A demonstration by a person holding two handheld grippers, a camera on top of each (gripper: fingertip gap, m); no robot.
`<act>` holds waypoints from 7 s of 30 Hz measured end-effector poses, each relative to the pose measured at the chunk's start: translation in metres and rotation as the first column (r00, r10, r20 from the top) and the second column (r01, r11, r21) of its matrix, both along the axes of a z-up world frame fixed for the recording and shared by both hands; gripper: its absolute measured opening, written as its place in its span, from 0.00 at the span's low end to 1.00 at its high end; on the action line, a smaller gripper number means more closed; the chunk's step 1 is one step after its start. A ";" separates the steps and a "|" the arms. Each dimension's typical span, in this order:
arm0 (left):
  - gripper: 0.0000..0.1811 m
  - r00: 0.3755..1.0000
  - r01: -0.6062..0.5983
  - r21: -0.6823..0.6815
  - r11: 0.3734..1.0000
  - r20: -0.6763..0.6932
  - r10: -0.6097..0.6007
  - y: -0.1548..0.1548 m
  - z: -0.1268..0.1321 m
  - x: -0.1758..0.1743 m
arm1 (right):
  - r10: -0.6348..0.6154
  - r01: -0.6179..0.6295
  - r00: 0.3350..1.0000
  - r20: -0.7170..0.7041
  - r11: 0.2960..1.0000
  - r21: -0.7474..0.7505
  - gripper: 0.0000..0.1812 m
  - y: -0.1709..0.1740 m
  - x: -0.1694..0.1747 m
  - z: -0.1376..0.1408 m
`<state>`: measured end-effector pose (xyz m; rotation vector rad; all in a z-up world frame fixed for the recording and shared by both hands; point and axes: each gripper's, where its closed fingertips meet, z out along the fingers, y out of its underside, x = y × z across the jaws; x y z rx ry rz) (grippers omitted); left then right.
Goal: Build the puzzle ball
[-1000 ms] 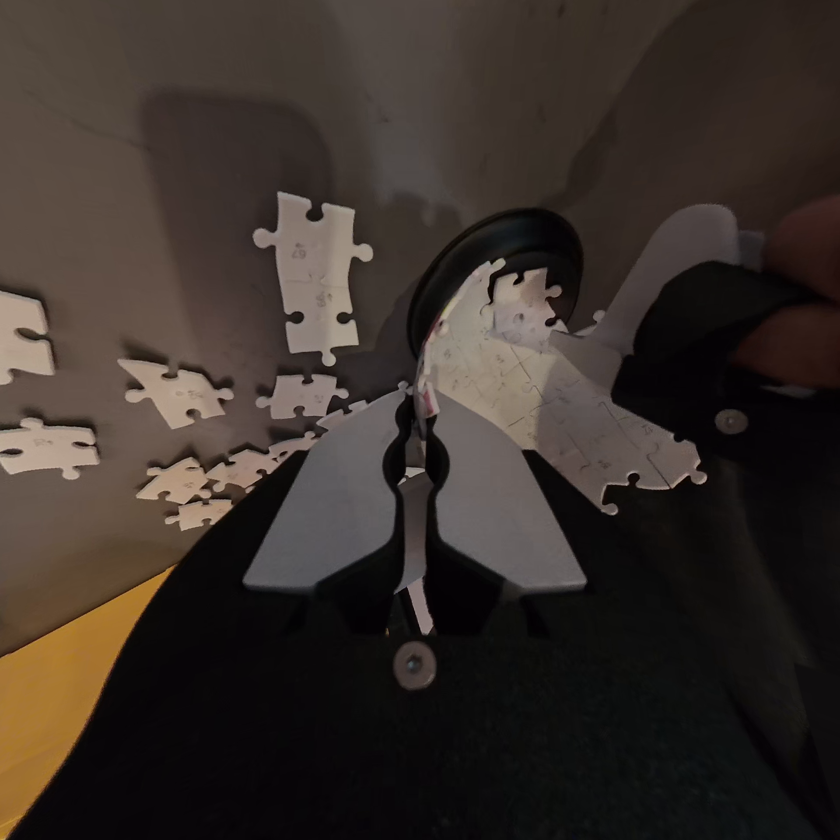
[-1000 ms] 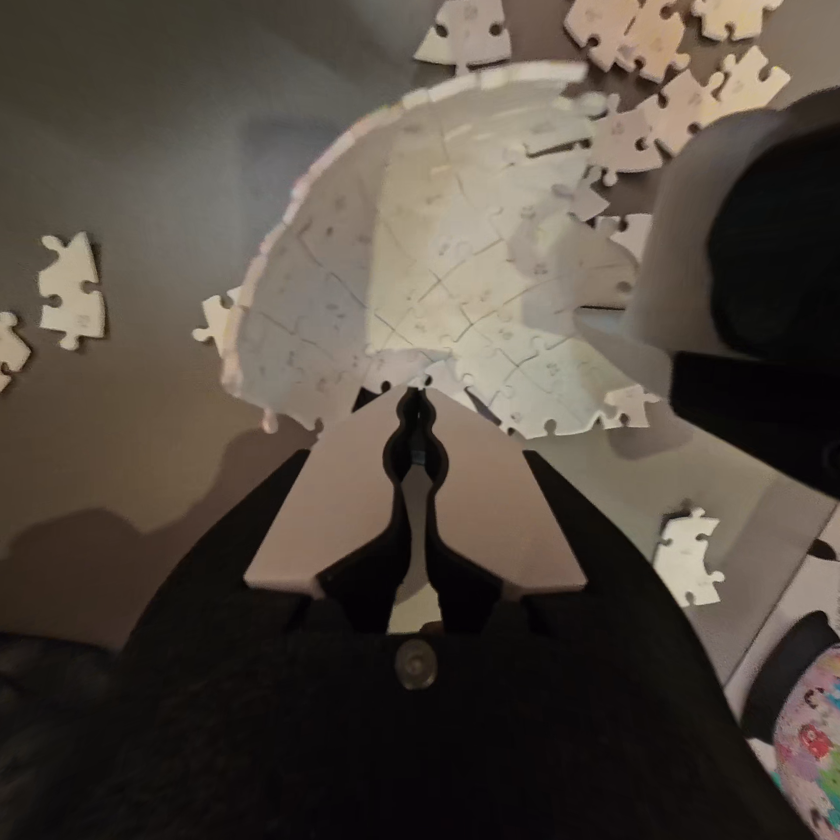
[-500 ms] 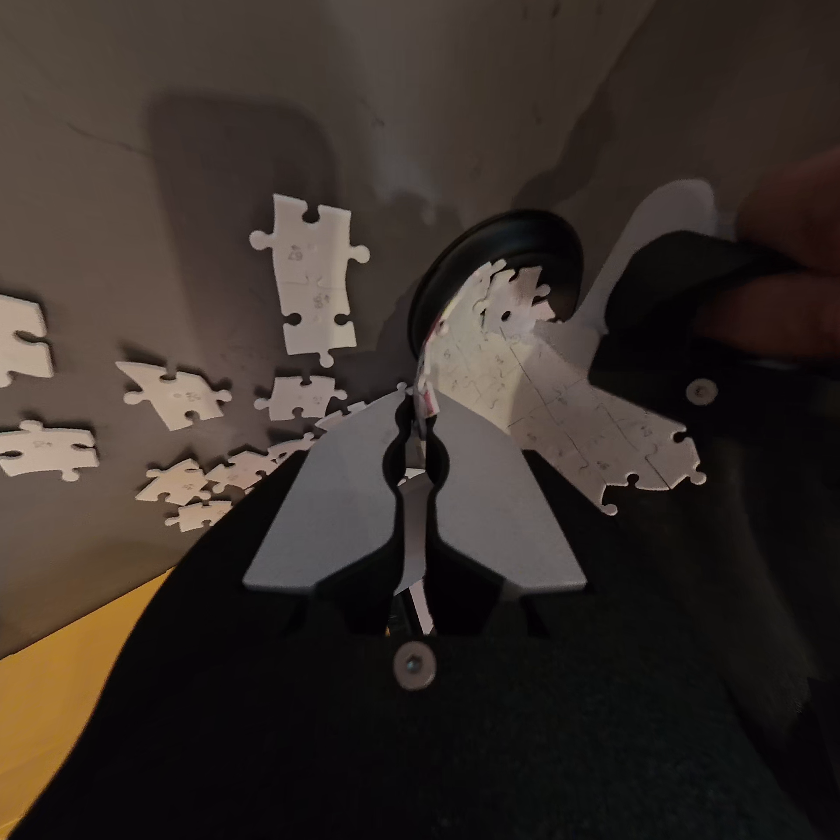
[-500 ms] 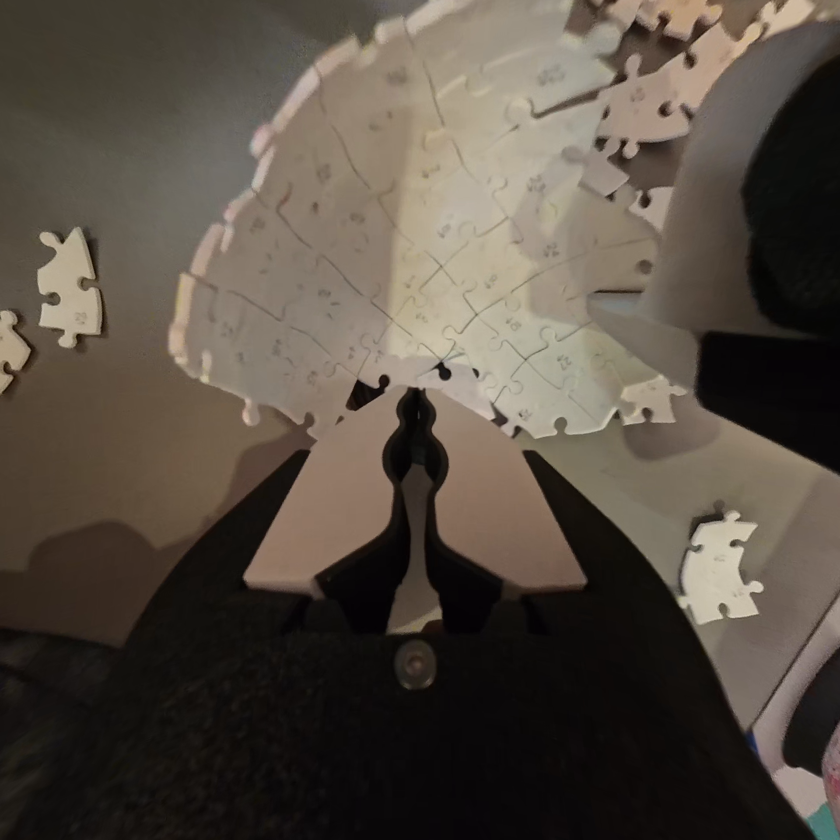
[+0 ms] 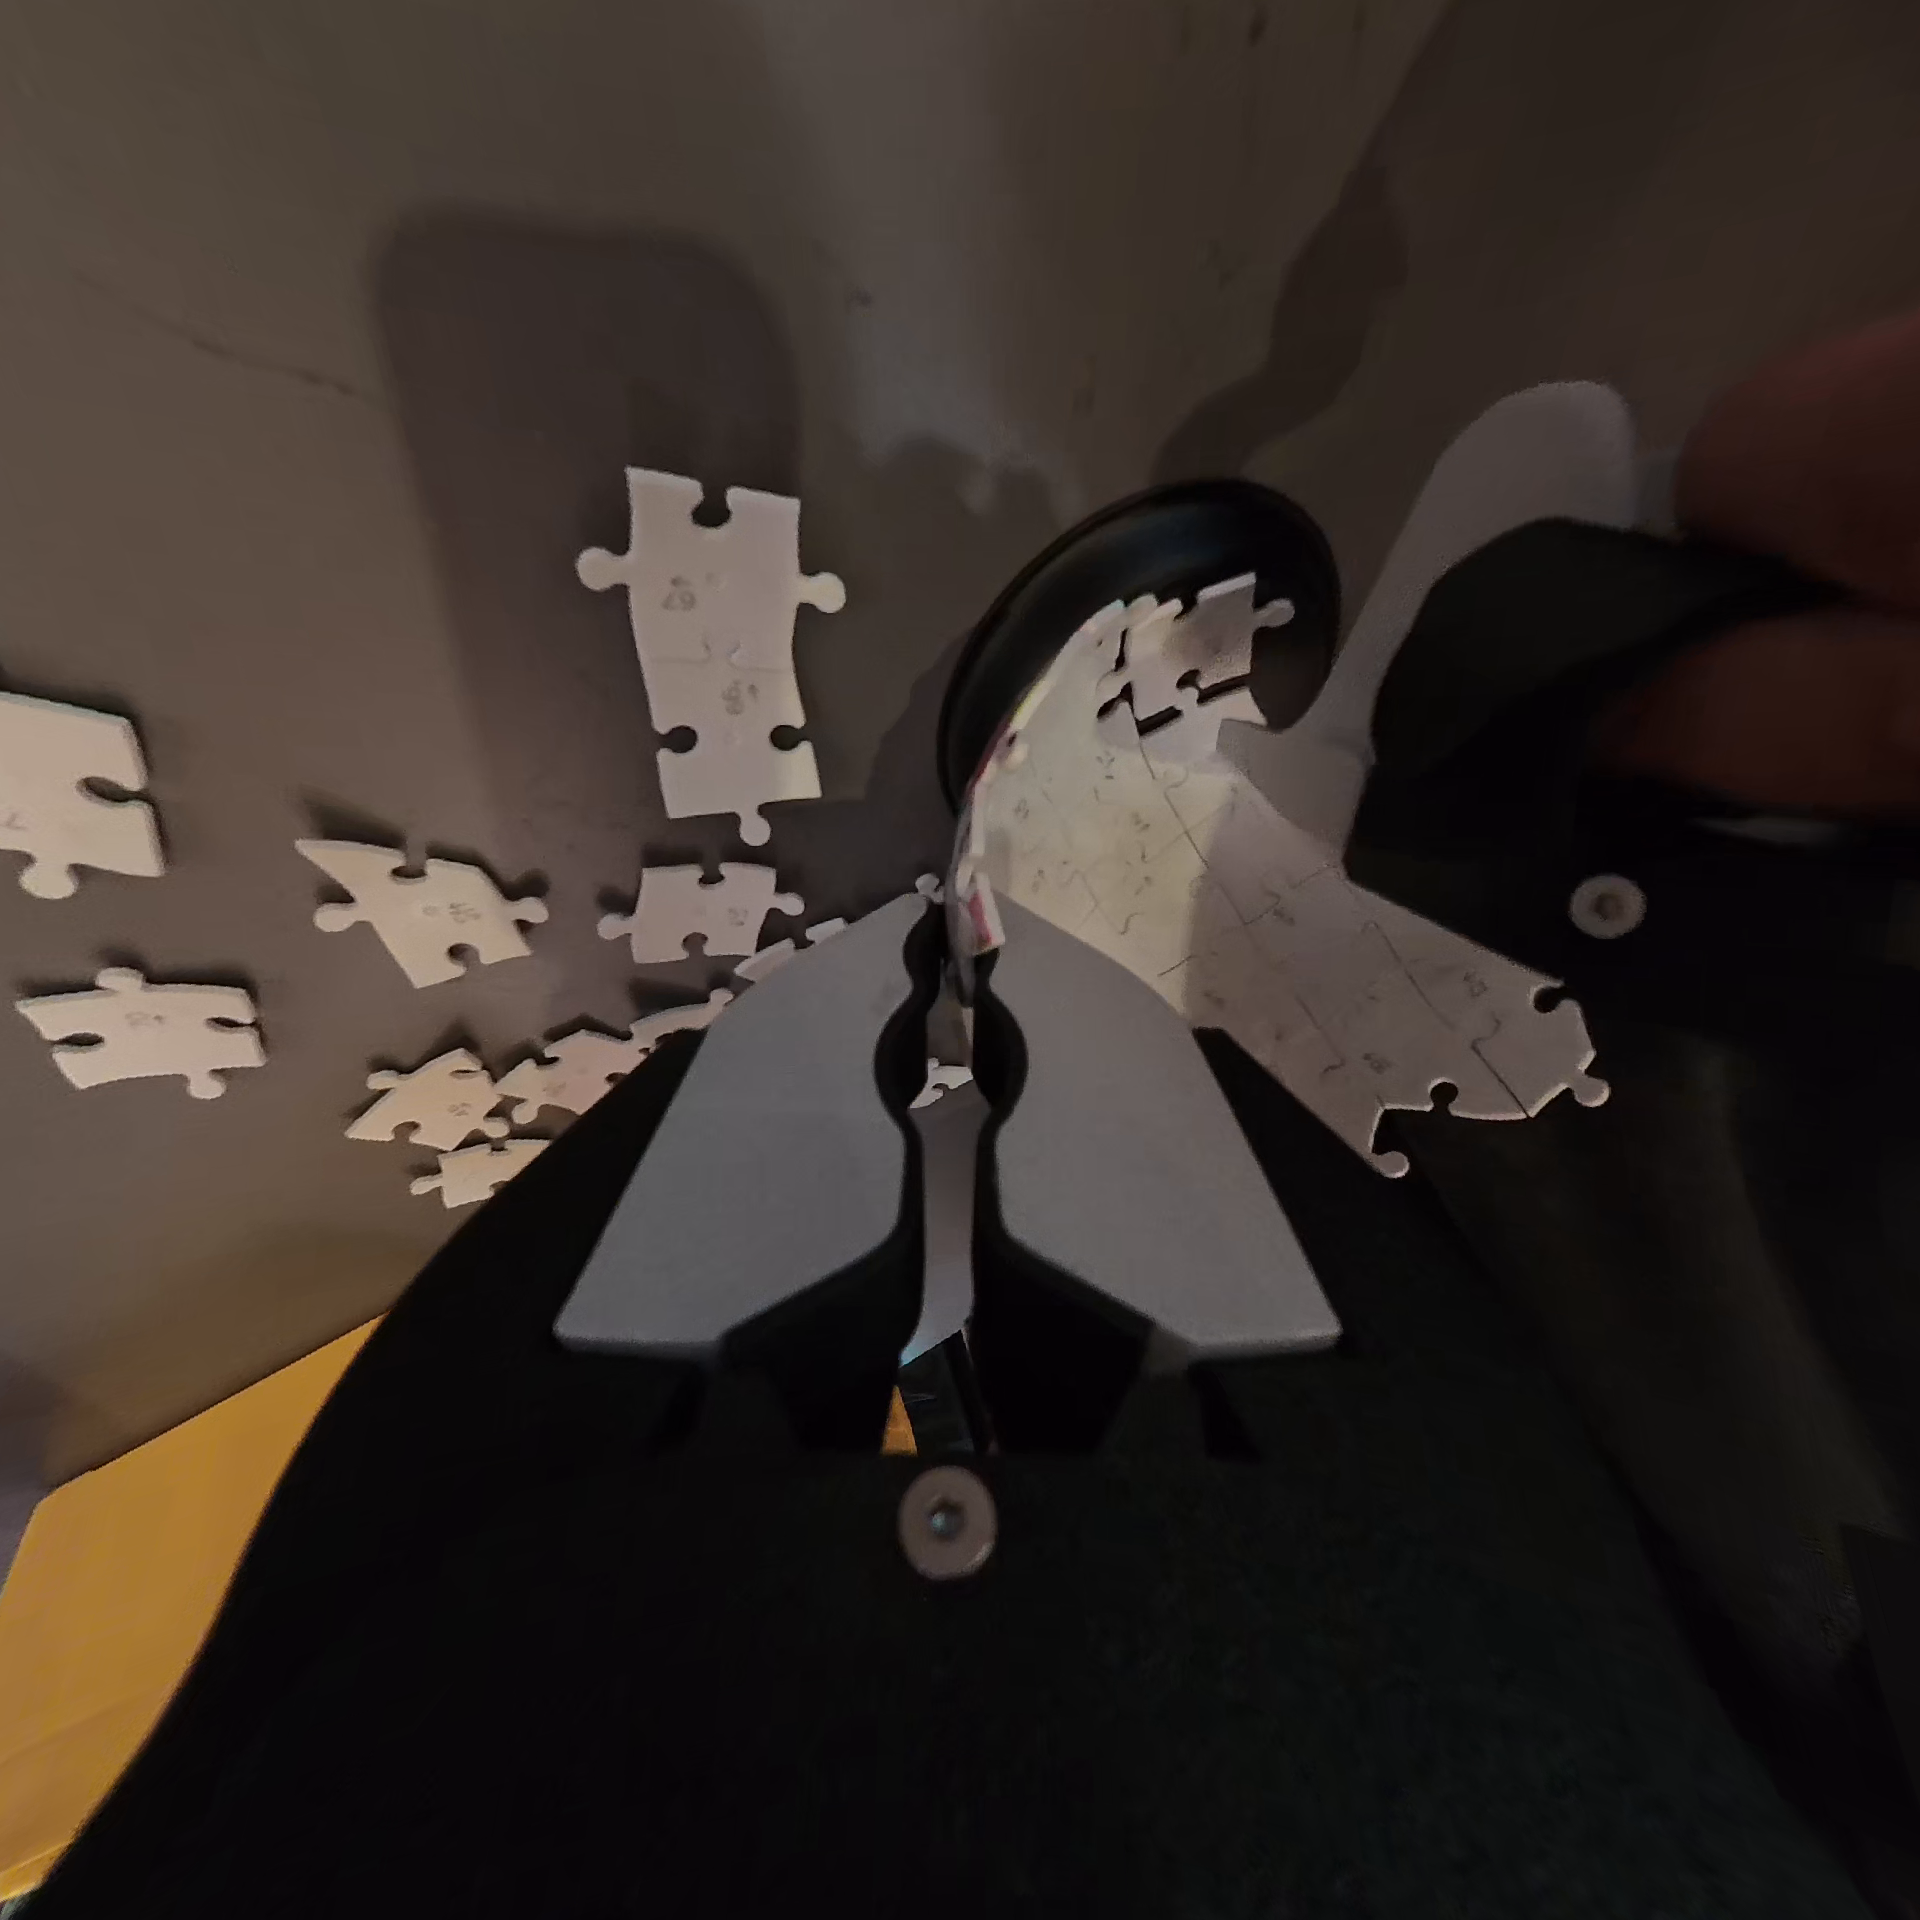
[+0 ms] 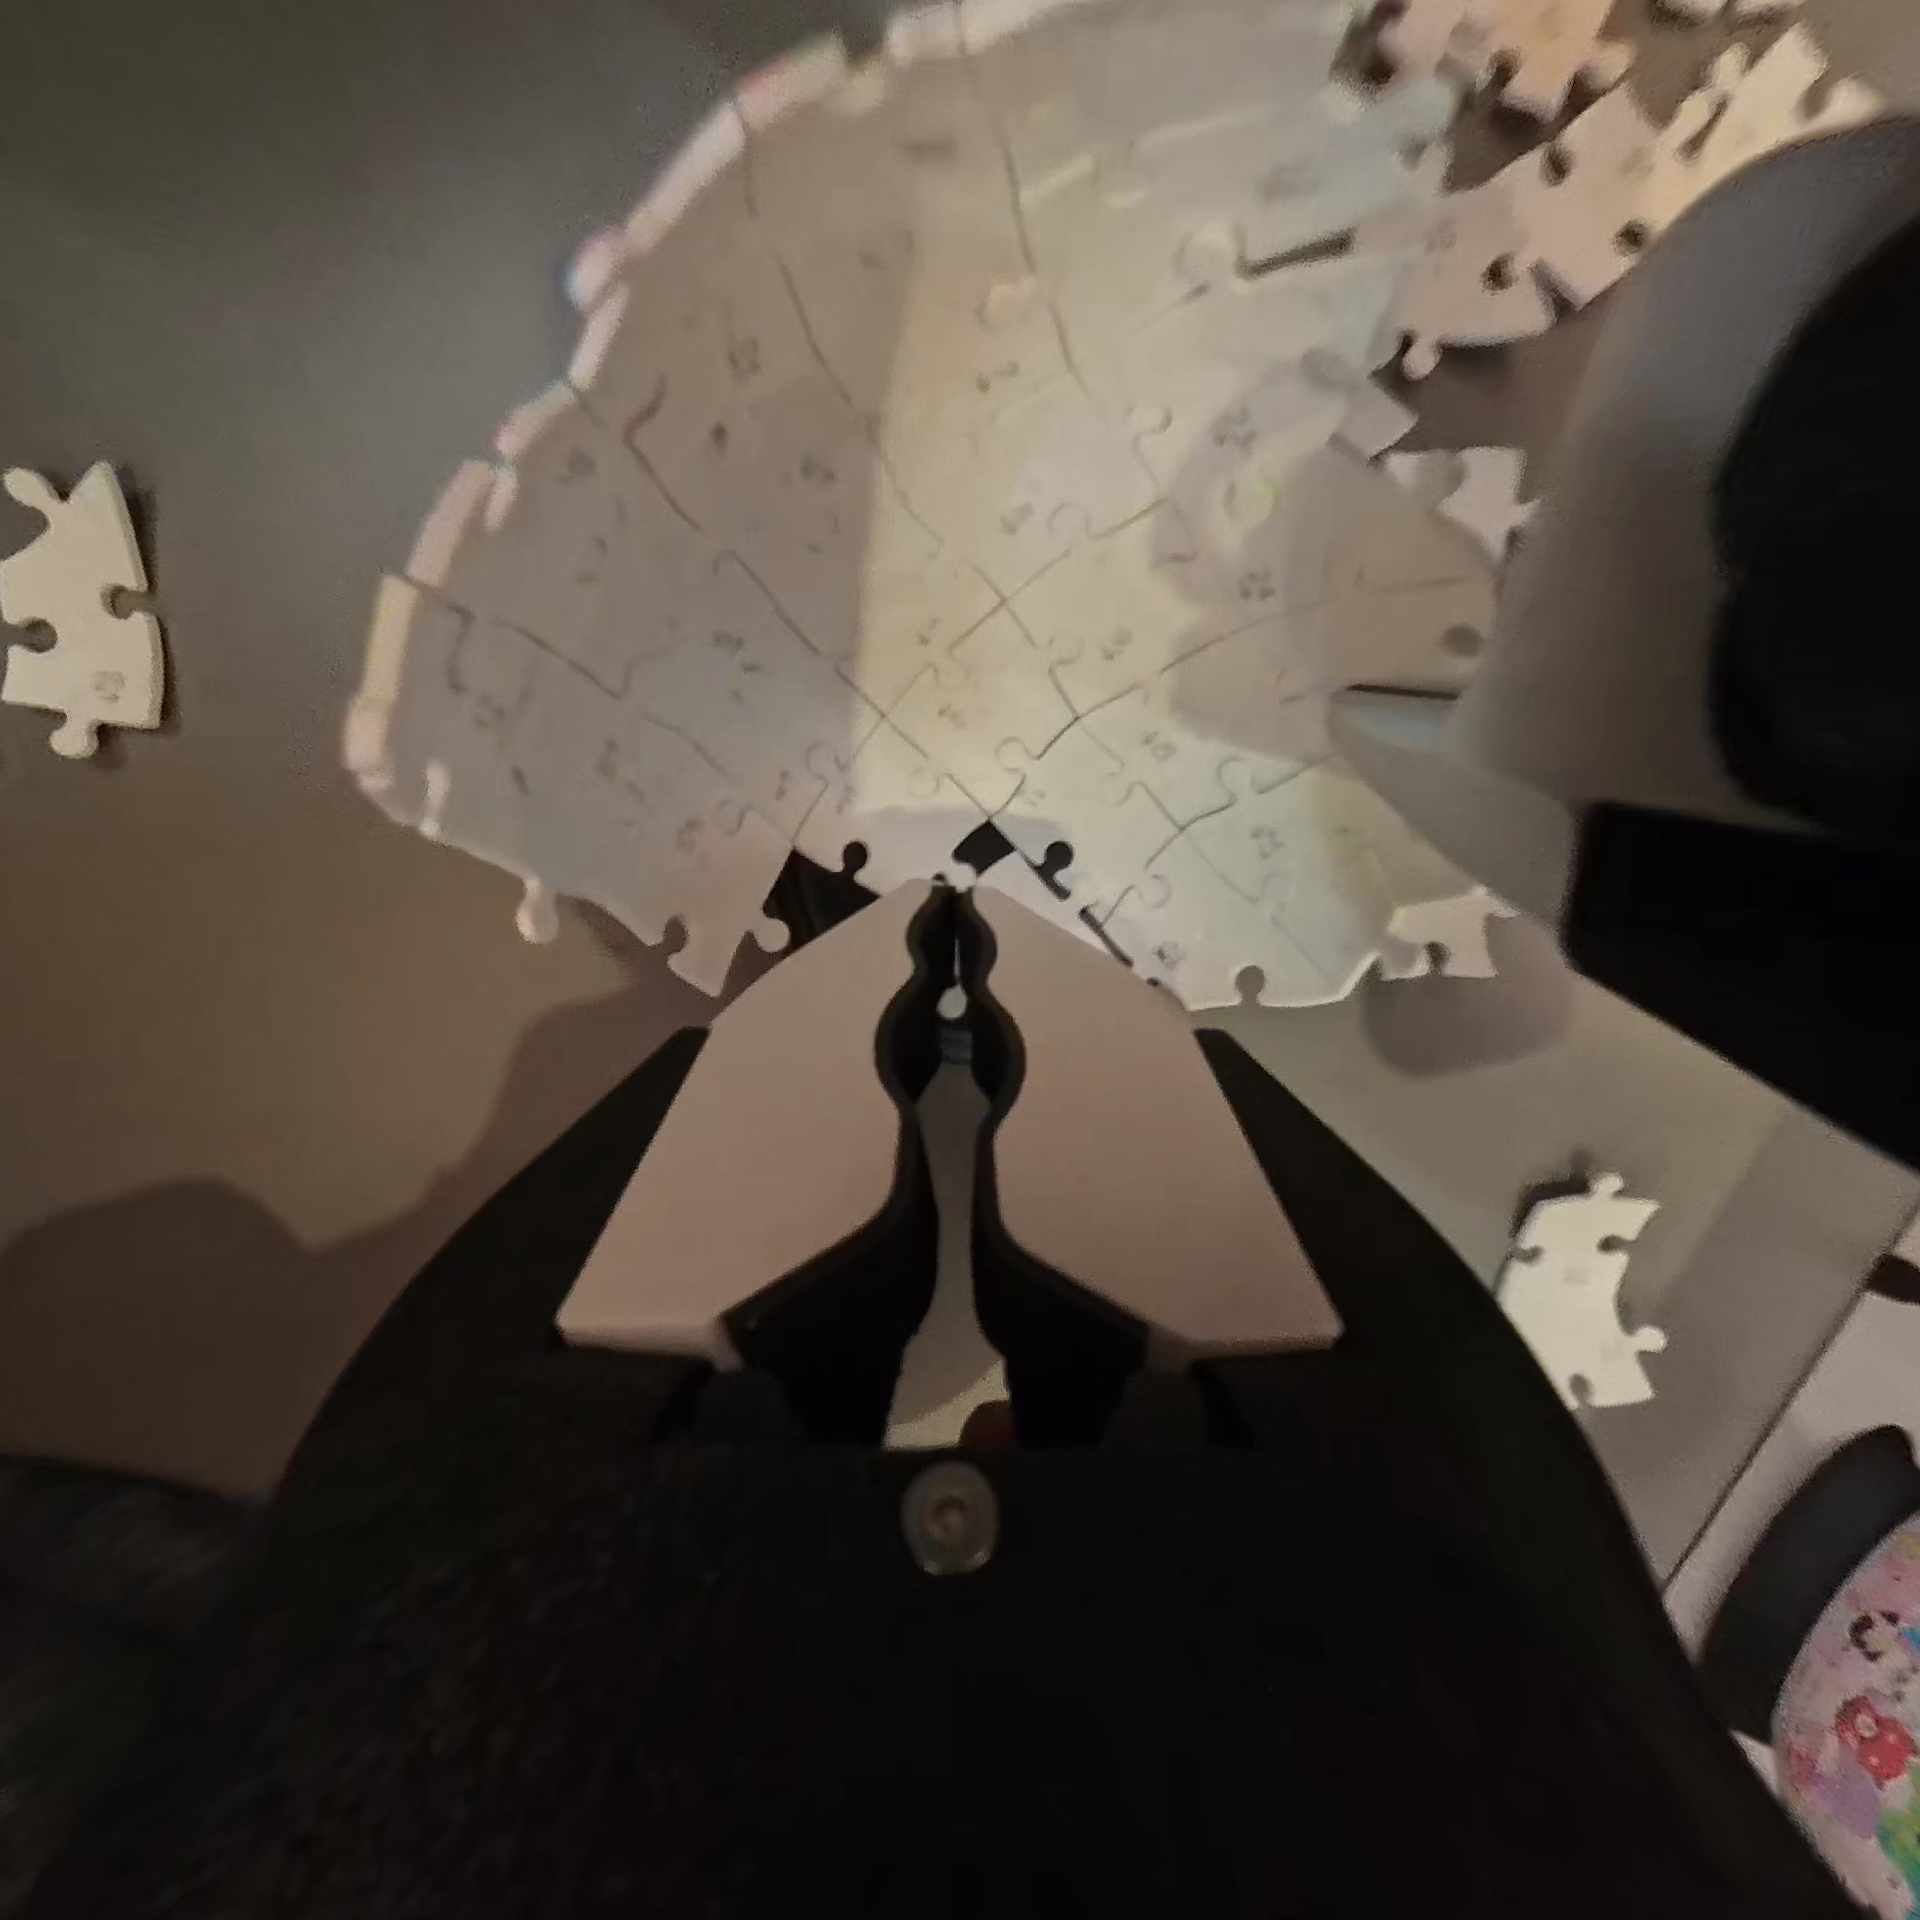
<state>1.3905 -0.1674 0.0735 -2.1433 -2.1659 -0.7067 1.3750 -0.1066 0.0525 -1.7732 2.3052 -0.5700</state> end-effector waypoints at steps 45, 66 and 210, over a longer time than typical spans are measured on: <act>0.01 1.000 0.002 -0.028 1.000 -0.018 -0.002 -0.005 0.002 -0.008 | -0.078 0.067 0.995 -0.058 0.983 -0.168 0.00 -0.022 -0.011 -0.005; 0.01 1.000 -0.005 -0.028 1.000 -0.021 0.004 -0.004 0.002 -0.008 | -0.140 0.141 0.990 0.031 0.989 -0.040 0.00 -0.008 -0.003 0.000; 0.01 0.902 -0.348 -0.218 0.912 -0.343 0.262 -0.010 0.026 0.049 | -0.718 0.732 0.681 0.144 0.658 -0.175 0.04 -0.034 -0.089 -0.008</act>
